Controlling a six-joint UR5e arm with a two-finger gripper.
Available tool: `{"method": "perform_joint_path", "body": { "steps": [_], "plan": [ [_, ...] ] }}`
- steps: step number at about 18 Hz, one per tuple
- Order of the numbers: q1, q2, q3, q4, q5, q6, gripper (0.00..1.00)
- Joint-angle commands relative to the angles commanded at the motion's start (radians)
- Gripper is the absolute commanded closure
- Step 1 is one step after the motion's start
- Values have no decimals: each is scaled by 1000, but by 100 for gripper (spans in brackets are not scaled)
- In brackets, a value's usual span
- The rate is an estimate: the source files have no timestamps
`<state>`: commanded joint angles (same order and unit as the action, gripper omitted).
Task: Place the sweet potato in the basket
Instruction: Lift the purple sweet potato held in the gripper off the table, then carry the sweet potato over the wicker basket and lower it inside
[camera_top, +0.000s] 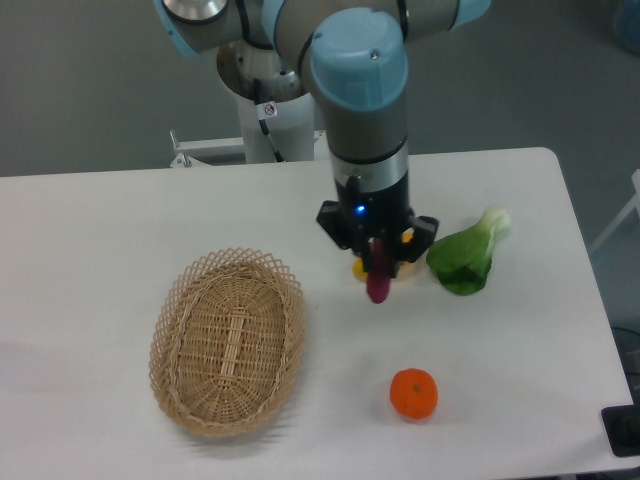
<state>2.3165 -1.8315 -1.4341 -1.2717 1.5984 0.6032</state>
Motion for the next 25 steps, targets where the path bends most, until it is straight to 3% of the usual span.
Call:
{"method": "perform_joint_path", "body": {
  "steps": [2,6,9,15,20,23,24,25],
  "plan": [
    [-51,-21,-46,47,2,-74,73],
    [-141,-67,-153,285,6,-209,69],
    [-202,-141,-196,405,17,-223,69],
    [-247,-252,-195,408,77,-214,69],
    [-249,-262,-200,414,77,-212,69],
    [-249,-262,-200,413,78,-212,62],
    [-249,-261,-198,414,78,-214,50],
    [-249,-259,-197,414,78,-212,27]
  ]
}}
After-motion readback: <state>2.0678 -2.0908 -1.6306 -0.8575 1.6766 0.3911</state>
